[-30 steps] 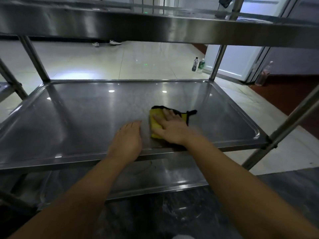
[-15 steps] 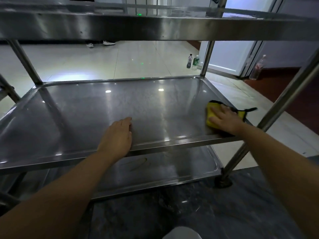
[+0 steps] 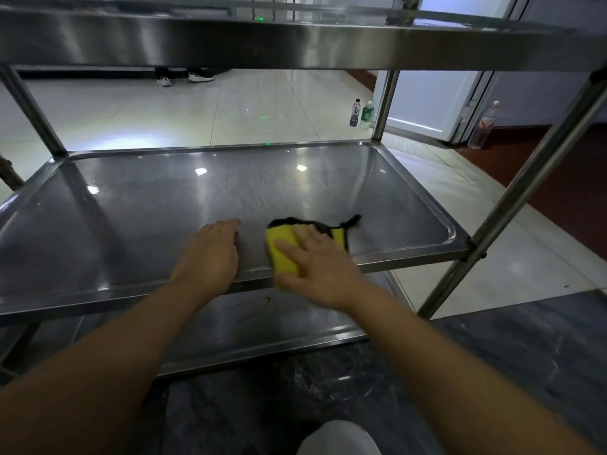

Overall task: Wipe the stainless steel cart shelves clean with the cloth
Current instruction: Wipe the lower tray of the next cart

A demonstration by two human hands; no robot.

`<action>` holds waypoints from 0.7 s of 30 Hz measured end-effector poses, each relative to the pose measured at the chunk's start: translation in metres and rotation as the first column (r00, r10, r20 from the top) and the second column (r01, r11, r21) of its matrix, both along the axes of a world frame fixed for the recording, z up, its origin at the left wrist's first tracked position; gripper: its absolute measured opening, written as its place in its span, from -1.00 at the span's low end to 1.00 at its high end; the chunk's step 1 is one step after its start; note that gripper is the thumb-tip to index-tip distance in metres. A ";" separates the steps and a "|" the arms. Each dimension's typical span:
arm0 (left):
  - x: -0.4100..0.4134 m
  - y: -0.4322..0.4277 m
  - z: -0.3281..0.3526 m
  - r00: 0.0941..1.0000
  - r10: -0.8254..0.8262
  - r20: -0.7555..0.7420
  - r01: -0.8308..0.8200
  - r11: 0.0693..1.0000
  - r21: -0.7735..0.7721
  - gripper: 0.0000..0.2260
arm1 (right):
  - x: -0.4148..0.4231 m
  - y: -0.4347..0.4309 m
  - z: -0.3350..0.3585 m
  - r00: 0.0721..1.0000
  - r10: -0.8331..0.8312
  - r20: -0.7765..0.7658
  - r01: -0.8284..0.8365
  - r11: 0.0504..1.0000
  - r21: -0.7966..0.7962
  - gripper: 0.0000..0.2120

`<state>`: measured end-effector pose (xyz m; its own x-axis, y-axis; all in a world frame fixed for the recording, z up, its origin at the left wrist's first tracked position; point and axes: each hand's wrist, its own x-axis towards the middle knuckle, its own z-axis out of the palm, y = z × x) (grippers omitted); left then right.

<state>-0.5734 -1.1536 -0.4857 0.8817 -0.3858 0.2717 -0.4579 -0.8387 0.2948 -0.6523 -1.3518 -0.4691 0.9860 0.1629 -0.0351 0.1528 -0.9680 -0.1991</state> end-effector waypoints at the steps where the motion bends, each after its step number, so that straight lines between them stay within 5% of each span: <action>1: -0.001 0.000 0.001 1.000 -0.005 -0.005 0.005 1.000 -0.007 -0.60 | -0.003 0.008 -0.005 0.998 0.042 0.040 -0.042 0.999 -0.012 -0.35; 6: -0.006 -0.001 0.008 0.999 0.005 -0.052 -0.005 1.000 0.010 -0.59 | -0.020 -0.023 -0.010 0.992 0.057 0.117 -0.053 0.998 -0.039 -0.31; 10: -0.005 -0.001 0.009 0.998 0.009 -0.058 -0.007 1.000 0.030 -0.59 | -0.034 -0.092 -0.004 0.987 -0.121 0.106 0.118 0.993 0.030 -0.23; 15: -0.006 -0.003 0.008 0.999 0.005 -0.047 -0.003 0.999 0.038 -0.59 | -0.012 -0.169 0.009 0.918 -0.393 -0.060 0.395 0.918 0.028 -0.41; 21: -0.003 0.000 0.004 0.999 -0.050 0.009 0.049 0.998 0.040 -0.70 | 0.073 -0.144 0.006 0.883 -0.461 -0.089 0.460 0.887 -0.037 -0.37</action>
<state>-0.5762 -1.1532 -0.4812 0.8587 -0.4395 0.2635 -0.5017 -0.8260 0.2569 -0.5797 -1.4954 -0.4633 0.9421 -0.3099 -0.1283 -0.3292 -0.9278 -0.1757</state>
